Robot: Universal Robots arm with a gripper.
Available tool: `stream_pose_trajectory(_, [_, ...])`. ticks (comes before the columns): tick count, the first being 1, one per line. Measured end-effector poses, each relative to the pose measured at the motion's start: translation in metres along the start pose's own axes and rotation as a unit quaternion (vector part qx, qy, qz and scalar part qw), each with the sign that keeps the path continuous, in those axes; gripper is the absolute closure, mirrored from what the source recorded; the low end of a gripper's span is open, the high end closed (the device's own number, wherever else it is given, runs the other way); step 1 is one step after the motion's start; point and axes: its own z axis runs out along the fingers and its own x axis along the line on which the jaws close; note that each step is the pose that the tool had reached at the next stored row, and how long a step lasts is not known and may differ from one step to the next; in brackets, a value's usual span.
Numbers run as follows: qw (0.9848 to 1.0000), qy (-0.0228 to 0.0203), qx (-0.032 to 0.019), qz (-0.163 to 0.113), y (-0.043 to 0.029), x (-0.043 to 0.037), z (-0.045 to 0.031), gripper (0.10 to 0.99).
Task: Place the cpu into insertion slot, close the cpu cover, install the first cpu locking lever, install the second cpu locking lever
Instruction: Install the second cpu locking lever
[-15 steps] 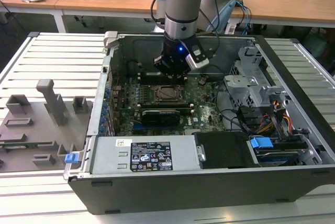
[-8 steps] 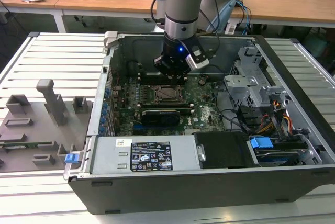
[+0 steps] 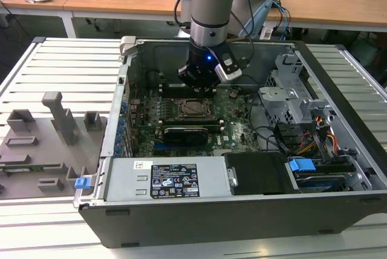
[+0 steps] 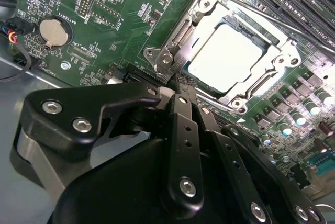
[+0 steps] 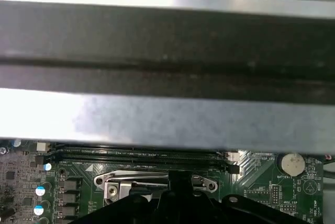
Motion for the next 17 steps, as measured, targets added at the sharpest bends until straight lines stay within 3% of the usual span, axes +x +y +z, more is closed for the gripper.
stream_pose_trajectory(17, [1.0, 0.0, 0.0002, 0.0, -0.0061, 0.0003, -0.0026, 0.98])
